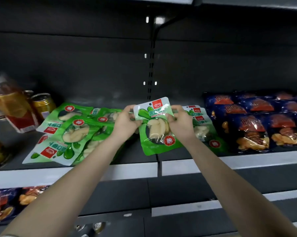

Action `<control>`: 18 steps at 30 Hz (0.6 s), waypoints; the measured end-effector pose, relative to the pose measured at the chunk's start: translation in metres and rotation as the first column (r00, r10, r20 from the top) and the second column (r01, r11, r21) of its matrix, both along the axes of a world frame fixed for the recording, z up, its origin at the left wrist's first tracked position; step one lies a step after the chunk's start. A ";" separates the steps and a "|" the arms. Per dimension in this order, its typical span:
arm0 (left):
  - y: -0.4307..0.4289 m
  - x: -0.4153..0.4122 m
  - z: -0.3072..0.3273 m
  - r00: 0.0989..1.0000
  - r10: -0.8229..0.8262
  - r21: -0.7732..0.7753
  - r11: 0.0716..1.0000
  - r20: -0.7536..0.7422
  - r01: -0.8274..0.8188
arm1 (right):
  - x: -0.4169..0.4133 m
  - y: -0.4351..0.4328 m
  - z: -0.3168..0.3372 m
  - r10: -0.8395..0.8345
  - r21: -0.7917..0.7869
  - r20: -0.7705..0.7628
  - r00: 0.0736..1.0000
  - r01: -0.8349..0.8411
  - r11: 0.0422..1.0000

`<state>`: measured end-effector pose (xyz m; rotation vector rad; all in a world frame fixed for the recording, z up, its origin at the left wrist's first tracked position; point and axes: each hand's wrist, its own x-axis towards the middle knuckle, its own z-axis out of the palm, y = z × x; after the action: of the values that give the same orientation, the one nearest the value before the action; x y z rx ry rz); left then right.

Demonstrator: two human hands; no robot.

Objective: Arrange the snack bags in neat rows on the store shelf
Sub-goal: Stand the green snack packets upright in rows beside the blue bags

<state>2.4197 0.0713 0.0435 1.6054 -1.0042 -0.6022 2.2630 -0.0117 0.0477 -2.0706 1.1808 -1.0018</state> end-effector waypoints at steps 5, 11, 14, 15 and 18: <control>-0.025 -0.028 -0.011 0.870 0.029 -0.042 0.999 0.492 -0.010 | -0.026 0.003 -0.010 -0.090 -0.074 -0.168 0.982 0.079 0.994; -0.043 -0.041 -0.037 0.758 -0.018 0.084 0.995 0.652 -0.049 | -0.035 0.020 -0.022 -0.062 -0.198 -0.608 0.791 -0.076 0.977; -0.046 -0.043 -0.046 0.751 0.012 0.051 0.997 0.660 -0.060 | -0.026 0.026 -0.031 0.108 -0.039 -0.669 0.736 -0.180 0.983; -0.047 -0.042 -0.046 0.754 0.027 0.031 0.997 0.656 -0.063 | -0.022 0.026 -0.037 0.135 -0.001 -0.692 0.709 -0.188 0.982; -0.049 -0.037 -0.050 0.791 0.086 -0.040 0.996 0.605 -0.077 | -0.014 0.022 -0.047 0.160 0.057 -0.713 0.683 -0.172 0.984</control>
<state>2.3825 0.0227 -0.0065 1.8672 -1.3887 0.0066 2.2487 0.0107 0.0003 -2.6243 1.2842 -0.0633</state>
